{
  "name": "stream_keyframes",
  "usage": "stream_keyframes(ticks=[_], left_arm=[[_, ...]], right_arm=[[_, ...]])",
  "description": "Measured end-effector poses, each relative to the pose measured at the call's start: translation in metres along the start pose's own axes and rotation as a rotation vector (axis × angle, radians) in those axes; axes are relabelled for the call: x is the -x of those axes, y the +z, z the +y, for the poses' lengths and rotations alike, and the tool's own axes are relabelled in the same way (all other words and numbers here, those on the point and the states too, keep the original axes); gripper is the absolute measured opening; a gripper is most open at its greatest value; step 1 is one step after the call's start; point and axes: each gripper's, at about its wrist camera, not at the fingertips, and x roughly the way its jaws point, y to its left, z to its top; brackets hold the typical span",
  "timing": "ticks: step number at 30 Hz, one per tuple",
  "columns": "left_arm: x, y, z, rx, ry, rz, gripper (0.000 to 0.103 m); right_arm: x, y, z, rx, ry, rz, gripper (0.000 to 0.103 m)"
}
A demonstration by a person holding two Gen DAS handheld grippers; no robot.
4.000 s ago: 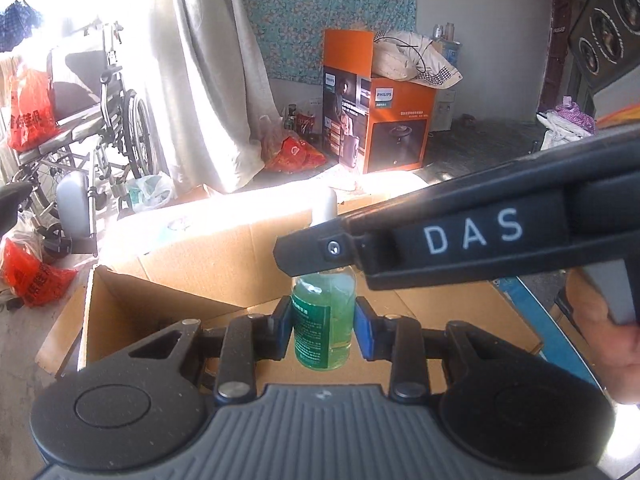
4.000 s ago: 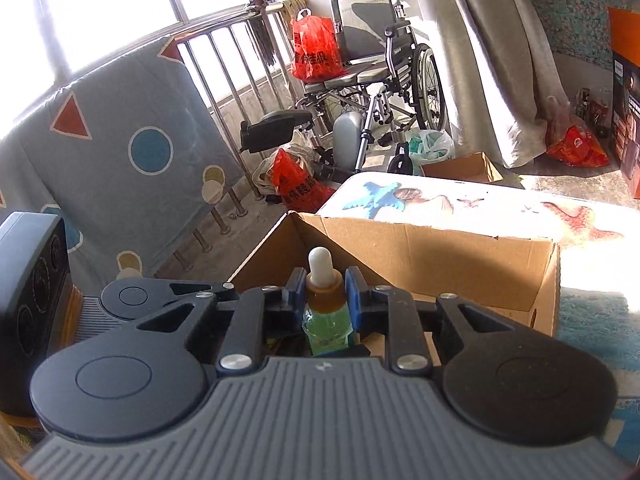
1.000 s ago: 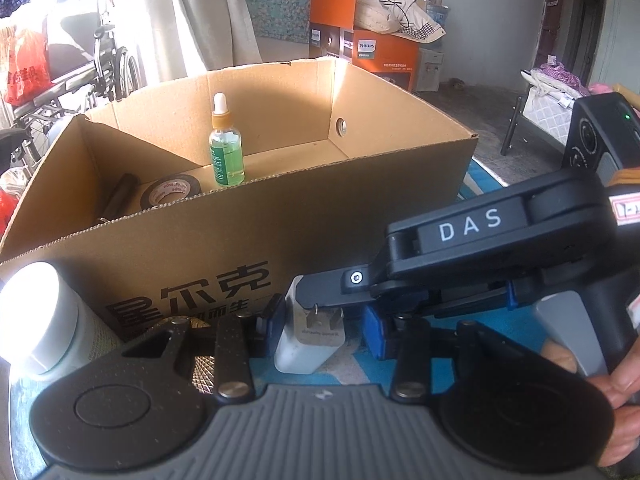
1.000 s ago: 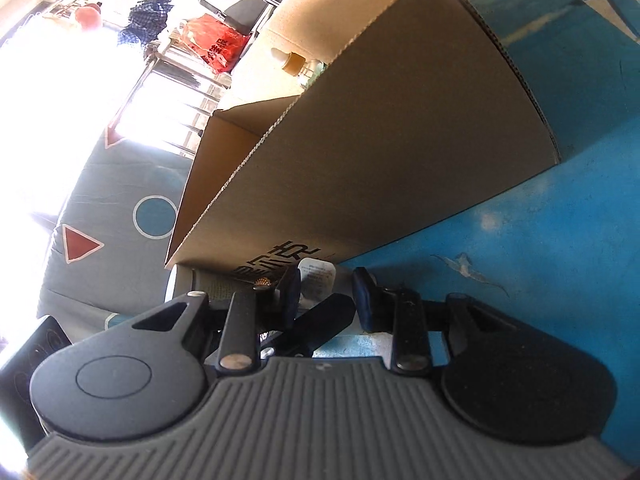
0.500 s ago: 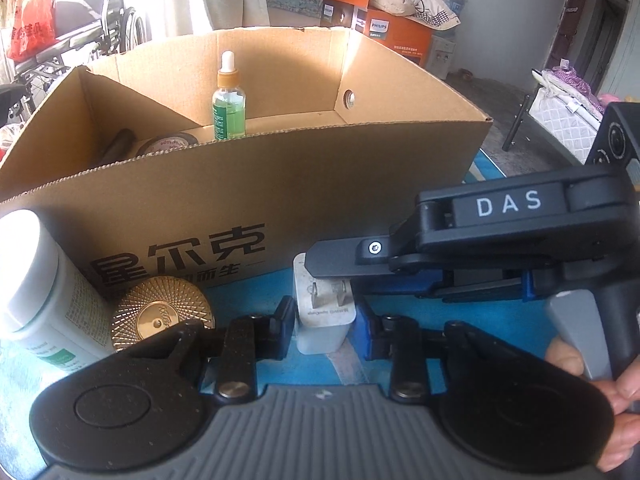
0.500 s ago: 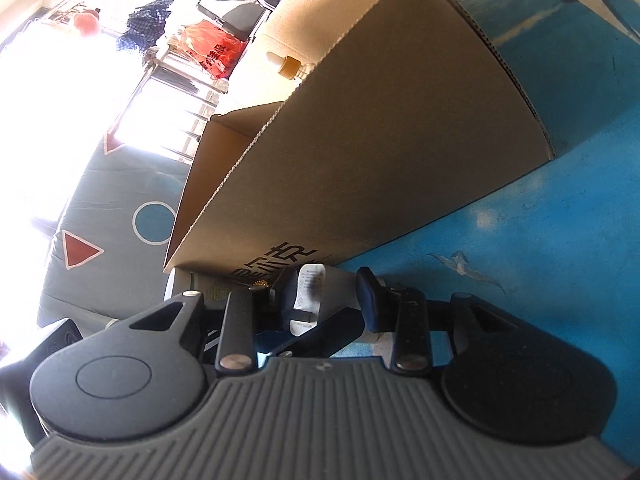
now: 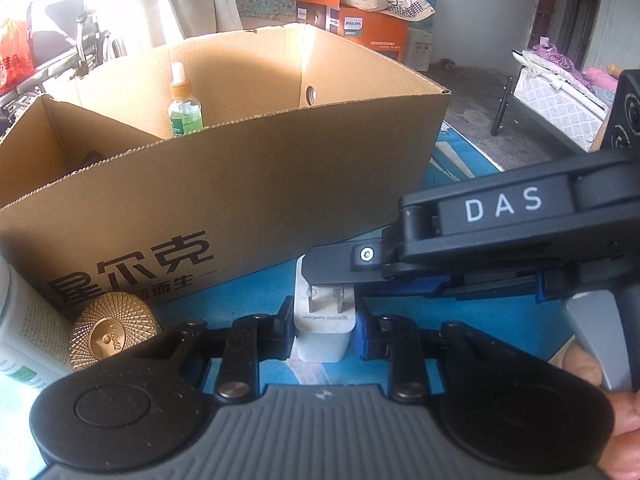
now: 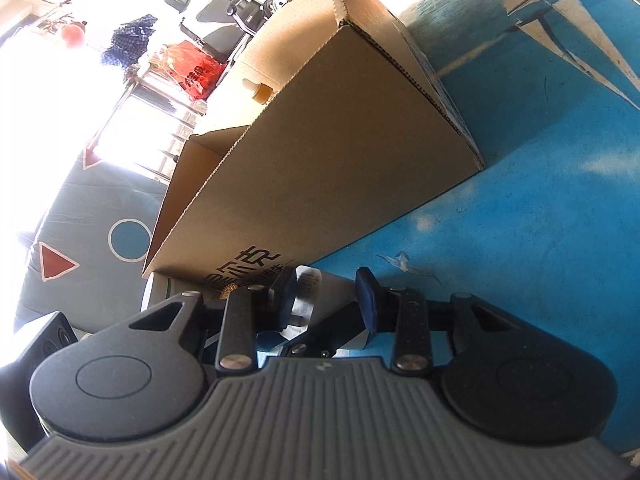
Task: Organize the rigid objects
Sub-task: 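Carry the white plug charger into the box and open the right tool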
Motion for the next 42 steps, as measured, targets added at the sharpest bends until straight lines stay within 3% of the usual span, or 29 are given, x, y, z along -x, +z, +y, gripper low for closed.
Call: stream_keyframes(ticks=[8, 13, 18, 23, 31, 36, 42], left_arm=[[0.020, -0.003, 0.000, 0.010, 0.009, -0.033, 0.028], [0.054, 0.006, -0.004, -0.006, 0.046, -0.108, 0.028], [0.086, 0.032, -0.007, -0.031, 0.091, -0.201, 0.028], [0.090, 0.068, -0.004, -0.026, 0.103, -0.240, 0.028], [0.034, 0.127, 0.029, 0.072, 0.019, -0.129, 0.028], [-0.014, 0.151, 0.044, 0.098, 0.033, -0.044, 0.028], [-0.052, 0.171, 0.063, 0.144, 0.047, 0.028, 0.028]], right_arm=[[0.012, -0.007, 0.015, 0.042, -0.002, -0.025, 0.030], [0.030, -0.007, 0.040, 0.099, 0.039, -0.068, 0.030], [0.049, 0.009, 0.076, 0.203, 0.091, -0.138, 0.031], [0.054, 0.041, 0.101, 0.297, 0.106, -0.184, 0.031], [0.014, 0.126, 0.101, 0.323, 0.033, -0.120, 0.030], [-0.038, 0.182, 0.095, 0.337, -0.034, -0.005, 0.030], [-0.092, 0.213, 0.093, 0.390, -0.117, 0.089, 0.031]])
